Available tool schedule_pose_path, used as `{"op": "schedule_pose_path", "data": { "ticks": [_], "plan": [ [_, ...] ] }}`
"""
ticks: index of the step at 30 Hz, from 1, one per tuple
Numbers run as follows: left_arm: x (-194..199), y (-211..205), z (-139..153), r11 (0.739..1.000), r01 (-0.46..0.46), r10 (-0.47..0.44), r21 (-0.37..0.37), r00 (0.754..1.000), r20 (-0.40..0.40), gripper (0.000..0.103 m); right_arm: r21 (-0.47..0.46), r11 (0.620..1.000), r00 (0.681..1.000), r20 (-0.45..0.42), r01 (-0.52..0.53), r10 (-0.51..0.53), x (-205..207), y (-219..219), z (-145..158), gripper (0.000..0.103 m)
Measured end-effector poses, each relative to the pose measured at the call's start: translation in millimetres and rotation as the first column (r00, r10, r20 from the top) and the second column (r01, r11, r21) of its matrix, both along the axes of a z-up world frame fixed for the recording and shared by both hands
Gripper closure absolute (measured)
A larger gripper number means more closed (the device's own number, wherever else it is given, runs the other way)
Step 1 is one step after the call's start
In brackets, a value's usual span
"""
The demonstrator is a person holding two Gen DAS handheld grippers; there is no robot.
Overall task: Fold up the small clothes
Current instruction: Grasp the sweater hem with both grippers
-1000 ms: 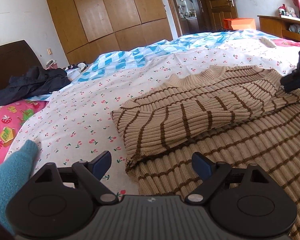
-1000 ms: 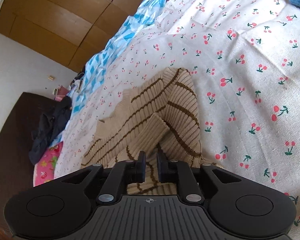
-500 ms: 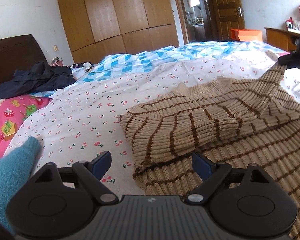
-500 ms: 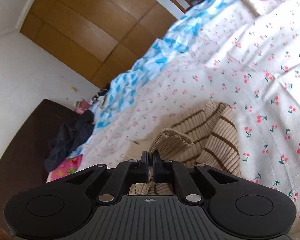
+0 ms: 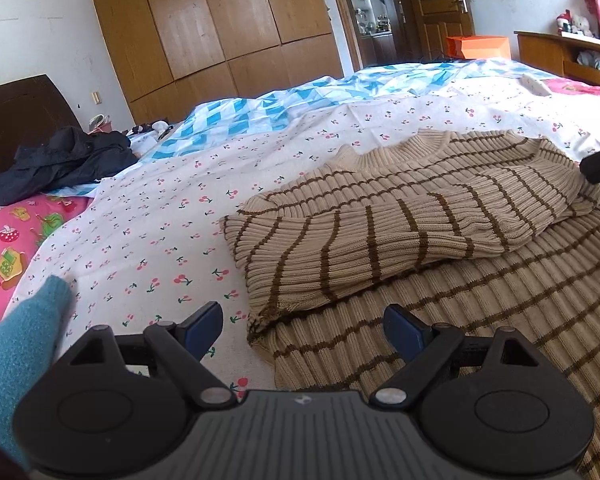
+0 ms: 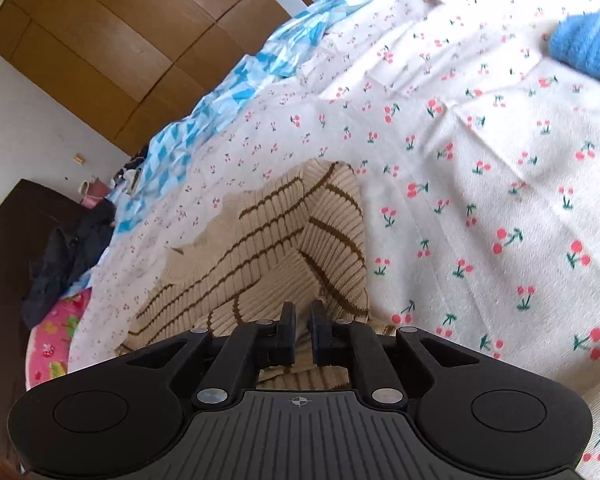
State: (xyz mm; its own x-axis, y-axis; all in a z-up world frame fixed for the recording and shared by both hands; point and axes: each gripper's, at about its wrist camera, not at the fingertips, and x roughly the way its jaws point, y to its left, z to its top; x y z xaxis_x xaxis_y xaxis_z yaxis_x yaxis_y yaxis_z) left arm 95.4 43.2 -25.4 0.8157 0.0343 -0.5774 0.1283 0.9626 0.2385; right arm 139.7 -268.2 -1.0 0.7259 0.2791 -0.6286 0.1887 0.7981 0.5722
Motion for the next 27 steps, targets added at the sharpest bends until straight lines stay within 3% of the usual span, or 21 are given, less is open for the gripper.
{"op": "schedule_pose_path", "data": {
  "ticks": [5, 7, 14, 21, 24, 27],
  "plan": [
    [3.2, 1.9, -2.2, 1.0, -0.011, 0.011, -0.006, 1.0, -0.014, 0.011, -0.123, 0.992, 0.997, -0.076, -0.039, 0.03, 23.8, 12.1, -17.8, 0.095],
    [5.6, 1.7, -4.9, 1.0, -0.017, 0.017, 0.003, 0.999, -0.031, 0.011, -0.125, 0.991, 0.995, -0.099, -0.042, 0.029, 30.3, 13.6, -26.2, 0.095],
    [3.3, 6.2, -2.7, 0.999, -0.036, 0.035, -0.013, 0.996, -0.078, 0.01, -0.174, 0.982, 0.996, -0.065, -0.071, 0.06, 12.2, 13.9, -1.8, 0.092],
    [-16.8, 17.5, 5.4, 0.989, -0.108, 0.083, -0.097, 0.97, -0.23, 0.01, -0.138, 0.978, 0.983, -0.117, -0.156, 0.14, -23.9, 6.0, 7.2, 0.092],
    [-34.4, 27.3, 12.5, 0.975, -0.115, 0.05, -0.189, 0.946, -0.32, 0.011, -0.159, 0.964, 0.972, -0.127, -0.215, 0.196, -48.5, 6.9, 17.1, 0.088],
    [-58.2, 31.8, 20.8, 0.972, -0.117, 0.035, -0.204, 0.93, -0.366, 0.011, -0.183, 0.943, 0.953, -0.171, -0.28, 0.25, -73.4, 7.0, 24.9, 0.083]
  ]
}}
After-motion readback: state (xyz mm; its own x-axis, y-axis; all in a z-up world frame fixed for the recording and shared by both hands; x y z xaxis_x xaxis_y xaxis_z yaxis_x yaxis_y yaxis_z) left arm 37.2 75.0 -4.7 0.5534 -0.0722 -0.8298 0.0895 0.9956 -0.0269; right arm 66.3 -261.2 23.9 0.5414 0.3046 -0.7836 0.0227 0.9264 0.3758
